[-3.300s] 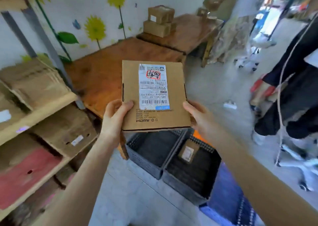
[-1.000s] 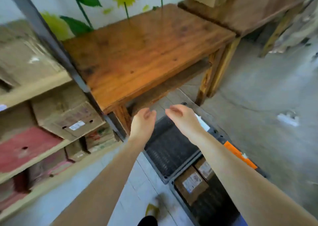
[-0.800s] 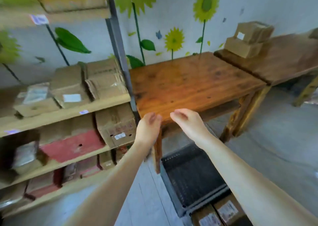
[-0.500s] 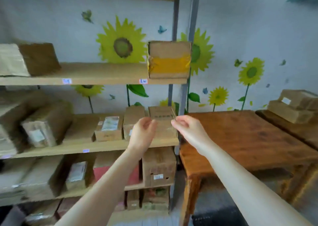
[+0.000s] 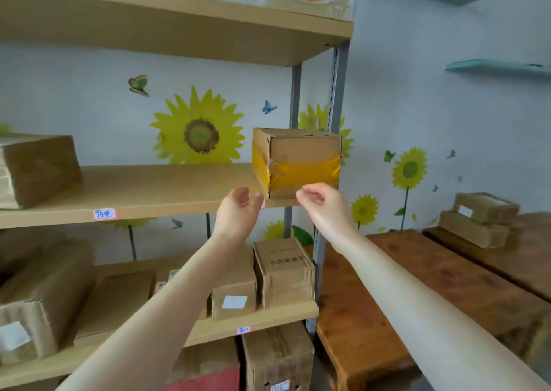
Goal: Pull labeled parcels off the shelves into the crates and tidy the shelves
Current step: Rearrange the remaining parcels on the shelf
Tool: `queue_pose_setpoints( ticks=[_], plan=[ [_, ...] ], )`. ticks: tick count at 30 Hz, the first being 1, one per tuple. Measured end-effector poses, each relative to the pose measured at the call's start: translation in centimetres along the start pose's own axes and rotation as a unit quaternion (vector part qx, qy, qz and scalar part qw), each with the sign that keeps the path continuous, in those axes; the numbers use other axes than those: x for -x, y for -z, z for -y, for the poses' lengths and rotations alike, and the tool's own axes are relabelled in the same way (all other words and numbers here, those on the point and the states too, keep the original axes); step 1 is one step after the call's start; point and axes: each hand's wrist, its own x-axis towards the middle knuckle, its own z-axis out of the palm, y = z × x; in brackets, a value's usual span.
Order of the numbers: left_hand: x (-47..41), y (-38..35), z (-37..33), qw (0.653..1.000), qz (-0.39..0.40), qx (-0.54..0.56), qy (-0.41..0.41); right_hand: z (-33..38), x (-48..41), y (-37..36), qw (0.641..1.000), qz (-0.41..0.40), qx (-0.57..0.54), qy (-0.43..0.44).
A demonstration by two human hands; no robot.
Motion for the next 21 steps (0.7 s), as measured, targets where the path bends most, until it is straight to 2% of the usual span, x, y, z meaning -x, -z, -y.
queue_pose_setpoints(
  ticks=[4,7,10,13,17,21],
  plan=[
    [-4.1,-1.9,-0.9,1.0,-0.002,-0.004,-0.013,-0.5,-5.7,2.1,0.987,-0.158,-0.012,0.032],
    [-7.3,-3.2,-2.0,1.0,-0.02,0.008,-0.021,-1.4,-10.8,3.6,0.98,-0.199,-0.027,-0.004],
    [-9.6,-4.3,-2.7,0.999,-0.024,0.029,-0.03,-2.5,-14.3,3.6,0.986,-0.144,-0.056,-0.068],
    [-10.7,-4.8,-2.6,0.997,-0.029,0.068,-0.025,-2.8,-15.6,1.9,0.972,-0.103,-0.161,-0.133],
    [-11.4,-2.8,-1.8,0.982,-0.11,0.157,-0.002,-2.3,-16.4,-0.8,0.957,-0.096,-0.233,-0.143],
    [-11.3,-0.2,-2.0,0.977,-0.187,0.078,-0.063,-1.1,-16.4,-3.6,0.945,-0.041,-0.281,-0.161]
  ],
)
